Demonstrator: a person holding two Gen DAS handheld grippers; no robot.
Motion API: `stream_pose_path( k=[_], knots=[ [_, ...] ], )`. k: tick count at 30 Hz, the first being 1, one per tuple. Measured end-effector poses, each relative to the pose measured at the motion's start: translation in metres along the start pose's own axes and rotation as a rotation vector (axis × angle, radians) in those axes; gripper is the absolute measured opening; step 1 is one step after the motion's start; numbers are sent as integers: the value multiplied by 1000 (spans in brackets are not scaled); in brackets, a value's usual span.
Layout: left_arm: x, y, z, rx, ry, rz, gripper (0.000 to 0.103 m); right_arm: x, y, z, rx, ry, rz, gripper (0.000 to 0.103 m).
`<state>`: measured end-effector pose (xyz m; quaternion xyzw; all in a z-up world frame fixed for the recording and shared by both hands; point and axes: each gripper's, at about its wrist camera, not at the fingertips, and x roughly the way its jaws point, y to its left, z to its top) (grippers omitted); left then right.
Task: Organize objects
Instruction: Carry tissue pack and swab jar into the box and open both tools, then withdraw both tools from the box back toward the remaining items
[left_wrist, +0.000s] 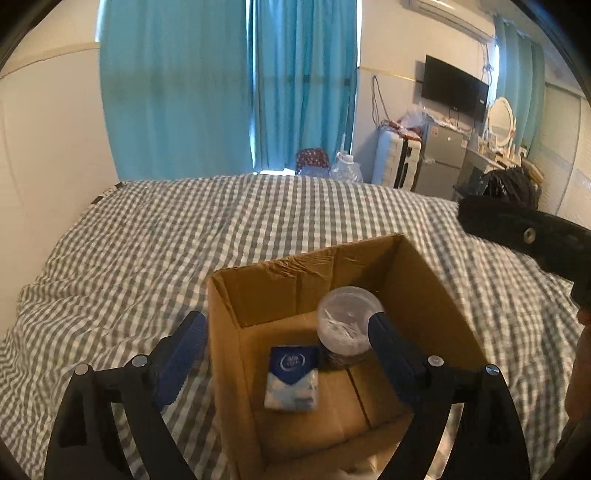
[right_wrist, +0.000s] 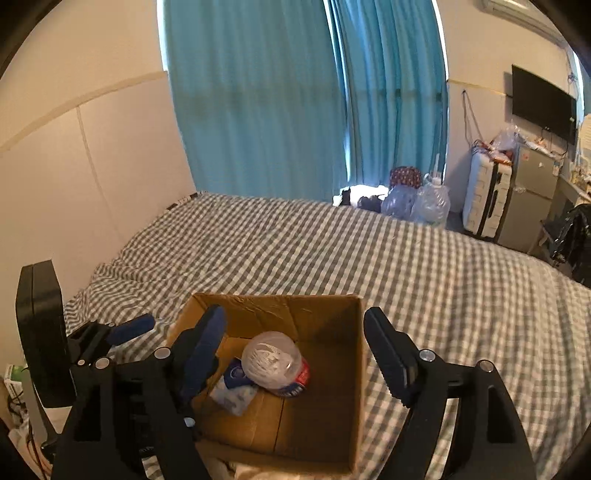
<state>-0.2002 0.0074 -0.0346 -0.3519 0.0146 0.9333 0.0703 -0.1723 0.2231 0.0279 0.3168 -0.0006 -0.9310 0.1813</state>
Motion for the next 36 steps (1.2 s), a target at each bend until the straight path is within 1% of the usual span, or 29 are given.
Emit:
stream_pose_path(
  k=[2, 4, 7, 10, 14, 19, 23, 25, 27, 30, 33, 36],
  knots=[
    [-21, 2, 0, -10, -14, 9, 94, -23, 2, 2, -7, -13, -9, 79],
    [-45, 4, 0, -17, -42, 26, 97, -48, 7, 5, -12, -32, -7, 82],
    [-84, 6, 0, -20, -95, 26, 100, -92, 16, 6, -26, -70, -15, 87],
    [-120, 4, -2, -15, -131, 43, 101, -132, 23, 2, -43, -91, -26, 88],
    [-151, 4, -9, -37, -150, 42, 102, -180, 34, -10, -82, -121, -59, 89],
    [-172, 6, -32, -69, -150, 63, 102, -214, 45, -27, -137, -128, -90, 90],
    [-173, 9, -58, -81, -137, 105, 102, -218, 43, -47, -147, -108, -93, 90],
    [-170, 10, -75, -93, -124, 140, 102, -211, 39, -60, -140, -85, -85, 90],
    [-162, 9, -93, -92, -100, 157, 102, -200, 37, -73, -138, -54, -80, 90],
    [-147, 5, -119, -70, -53, 178, 102, -177, 33, -96, -135, 3, -77, 90],
    [-126, 2, -146, -71, -2, 199, 102, -150, 26, -120, -123, 71, -65, 90],
    [-99, -1, -166, -46, 78, 199, 102, -129, 19, -141, -104, 125, -67, 90]
  ],
)
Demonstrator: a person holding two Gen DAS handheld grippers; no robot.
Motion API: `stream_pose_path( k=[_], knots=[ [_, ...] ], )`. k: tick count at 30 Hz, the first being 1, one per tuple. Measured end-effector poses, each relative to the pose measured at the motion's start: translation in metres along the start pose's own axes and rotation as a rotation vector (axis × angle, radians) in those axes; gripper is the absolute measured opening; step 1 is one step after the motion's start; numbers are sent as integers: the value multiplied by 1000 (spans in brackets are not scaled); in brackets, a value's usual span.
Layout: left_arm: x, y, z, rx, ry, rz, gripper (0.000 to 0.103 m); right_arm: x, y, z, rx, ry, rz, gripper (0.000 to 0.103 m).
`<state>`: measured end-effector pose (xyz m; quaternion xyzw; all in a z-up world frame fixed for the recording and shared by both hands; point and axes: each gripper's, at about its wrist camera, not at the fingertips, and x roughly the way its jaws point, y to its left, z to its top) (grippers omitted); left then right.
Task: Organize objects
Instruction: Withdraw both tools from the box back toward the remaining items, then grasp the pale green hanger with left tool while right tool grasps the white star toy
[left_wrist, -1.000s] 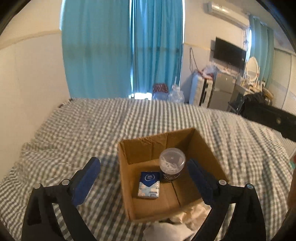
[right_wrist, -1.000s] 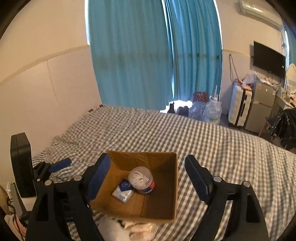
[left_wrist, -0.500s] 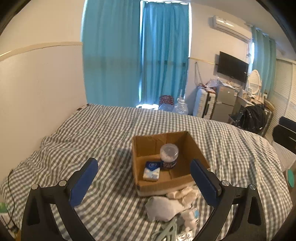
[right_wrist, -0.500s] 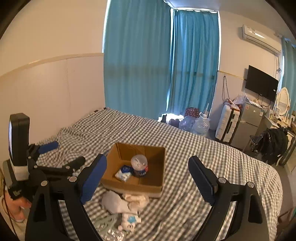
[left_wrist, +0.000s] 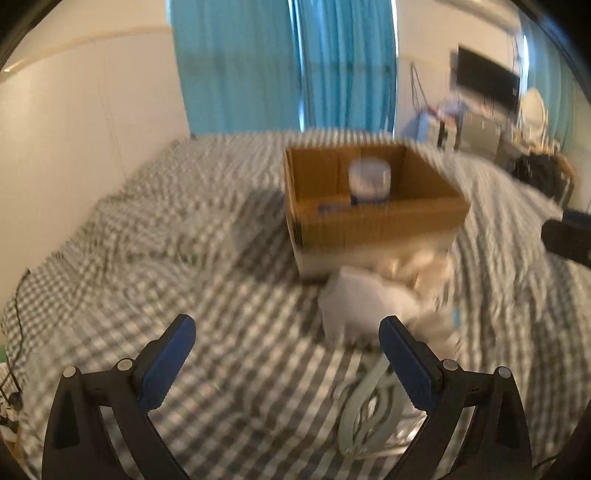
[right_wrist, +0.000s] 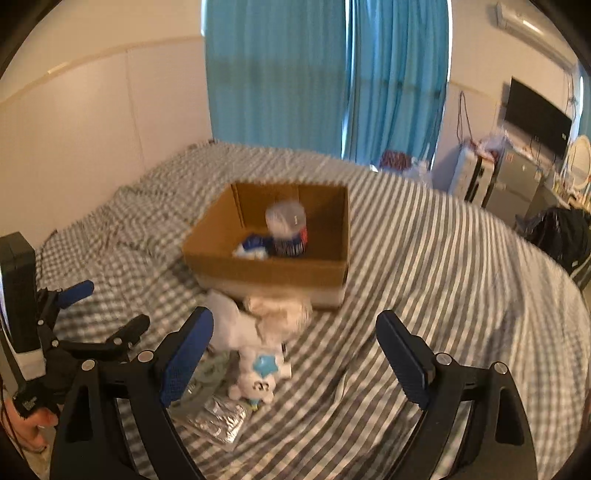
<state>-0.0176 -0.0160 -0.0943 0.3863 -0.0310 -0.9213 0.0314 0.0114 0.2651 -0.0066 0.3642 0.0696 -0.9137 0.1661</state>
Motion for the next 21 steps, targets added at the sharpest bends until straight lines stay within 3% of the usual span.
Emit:
stream_pose_path(
  k=[4, 8, 11, 13, 14, 18, 21],
  knots=[
    [17, -11, -18, 21, 44, -39, 102, 29, -2, -23, -3, 69, -20, 90],
    [28, -28, -32, 74, 90, -151, 102, 50, -3, -37, 9, 136, -26, 90],
    [40, -35, -41, 99, 133, -195, 102, 57, -3, -41, 6, 151, -35, 90],
    [50, -40, -49, 125, 183, -202, 97, 62, -2, -43, -3, 158, -59, 90],
    [54, -42, -52, 138, 202, -213, 88, 65, -3, -44, -2, 167, -63, 90],
    [53, -41, -56, 136, 213, -291, 68, 75, -2, -48, 12, 196, -55, 90],
    [49, -33, -52, 102, 205, -285, 67, 79, -1, -49, 23, 201, -43, 90]
  ],
)
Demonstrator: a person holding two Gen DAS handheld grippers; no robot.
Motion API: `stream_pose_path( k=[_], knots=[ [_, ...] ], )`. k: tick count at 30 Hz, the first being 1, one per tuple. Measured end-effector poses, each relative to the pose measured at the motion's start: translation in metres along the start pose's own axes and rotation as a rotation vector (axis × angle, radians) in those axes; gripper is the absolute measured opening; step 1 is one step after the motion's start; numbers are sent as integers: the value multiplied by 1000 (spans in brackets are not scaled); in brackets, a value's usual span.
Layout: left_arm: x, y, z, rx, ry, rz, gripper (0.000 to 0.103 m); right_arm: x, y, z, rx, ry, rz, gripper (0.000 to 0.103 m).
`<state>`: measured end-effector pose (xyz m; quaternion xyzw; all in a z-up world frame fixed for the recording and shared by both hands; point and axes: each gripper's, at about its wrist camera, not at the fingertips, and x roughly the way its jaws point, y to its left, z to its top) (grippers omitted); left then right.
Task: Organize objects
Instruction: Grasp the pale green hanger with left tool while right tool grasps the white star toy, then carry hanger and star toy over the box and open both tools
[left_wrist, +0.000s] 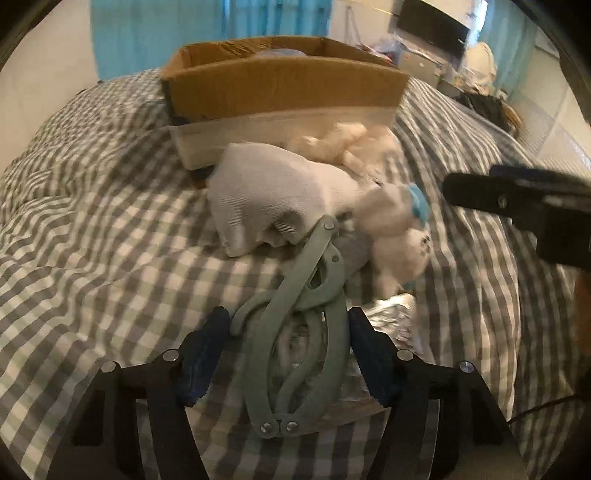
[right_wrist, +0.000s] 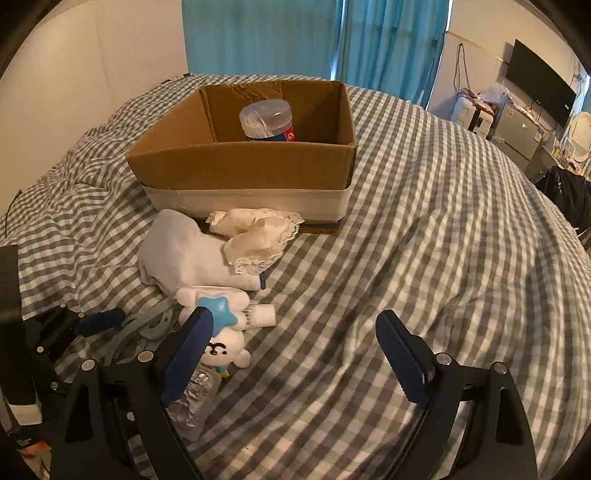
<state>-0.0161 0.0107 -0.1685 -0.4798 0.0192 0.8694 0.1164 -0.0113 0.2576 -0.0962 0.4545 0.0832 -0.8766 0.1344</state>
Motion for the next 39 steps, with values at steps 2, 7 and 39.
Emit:
stream_pose_path(
  k=[2, 7, 39],
  knots=[
    [-5, 5, 0, -11, -13, 6, 67, 3, 3, 1, 6, 2, 24, 90],
    [-19, 11, 4, -24, -53, 7, 67, 14, 18, 1, -7, 21, 70, 90],
    [-86, 13, -5, -101, -129, 37, 66, -56, 32, -8, -67, -97, 41, 50]
  ],
)
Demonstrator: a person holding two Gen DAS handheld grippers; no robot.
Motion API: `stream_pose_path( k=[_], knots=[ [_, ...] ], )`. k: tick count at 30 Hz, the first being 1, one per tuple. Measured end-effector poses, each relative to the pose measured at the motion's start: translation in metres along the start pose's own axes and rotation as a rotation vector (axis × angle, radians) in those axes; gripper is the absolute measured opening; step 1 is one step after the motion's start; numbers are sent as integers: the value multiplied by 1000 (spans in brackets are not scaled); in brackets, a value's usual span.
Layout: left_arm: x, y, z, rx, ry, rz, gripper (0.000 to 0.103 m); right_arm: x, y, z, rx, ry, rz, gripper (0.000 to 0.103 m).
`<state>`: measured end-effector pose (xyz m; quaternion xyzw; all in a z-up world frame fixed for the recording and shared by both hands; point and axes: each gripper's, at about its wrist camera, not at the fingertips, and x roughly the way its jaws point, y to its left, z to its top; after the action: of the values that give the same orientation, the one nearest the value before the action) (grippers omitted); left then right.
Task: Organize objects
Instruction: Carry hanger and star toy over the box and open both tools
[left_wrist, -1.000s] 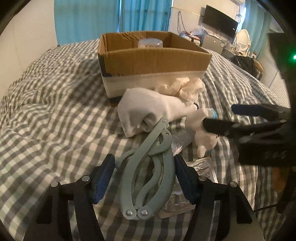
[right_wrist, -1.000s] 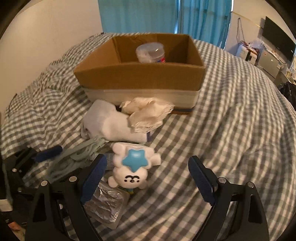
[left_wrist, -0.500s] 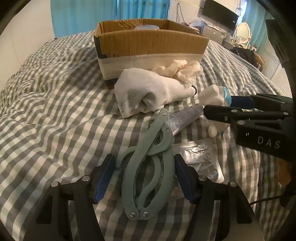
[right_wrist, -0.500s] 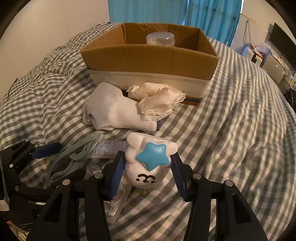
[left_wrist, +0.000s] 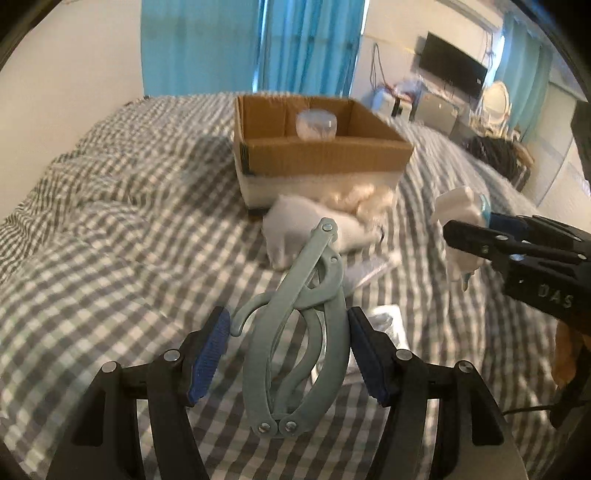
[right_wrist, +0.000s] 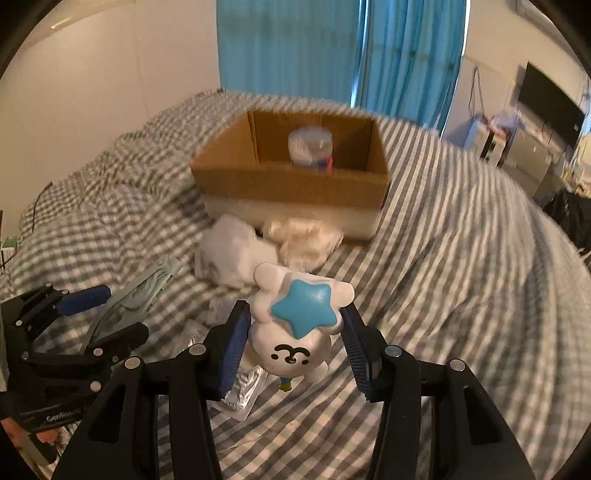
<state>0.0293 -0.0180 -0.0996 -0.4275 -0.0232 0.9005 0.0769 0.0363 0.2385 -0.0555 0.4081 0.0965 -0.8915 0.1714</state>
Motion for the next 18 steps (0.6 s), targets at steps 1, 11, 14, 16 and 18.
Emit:
stream_pose_path(
  k=[1, 11, 14, 16, 18],
  knots=[
    [-4, 0, 4, -7, -11, 0, 66, -7, -1, 5, -1, -17, -1, 50],
    [-34, 0, 68, -34, -163, 10, 66, -54, -13, 52, -12, -136, -15, 50],
    [-37, -1, 93, -32, -199, 9, 66, -58, -15, 68, -20, -156, -14, 50],
    [-34, -2, 111, -30, -212, -2, 66, -58, -18, 81, -21, -169, -6, 50],
    [-30, -3, 131, -30, -230, -6, 66, -56, -20, 95, -22, -181, -1, 50]
  ],
)
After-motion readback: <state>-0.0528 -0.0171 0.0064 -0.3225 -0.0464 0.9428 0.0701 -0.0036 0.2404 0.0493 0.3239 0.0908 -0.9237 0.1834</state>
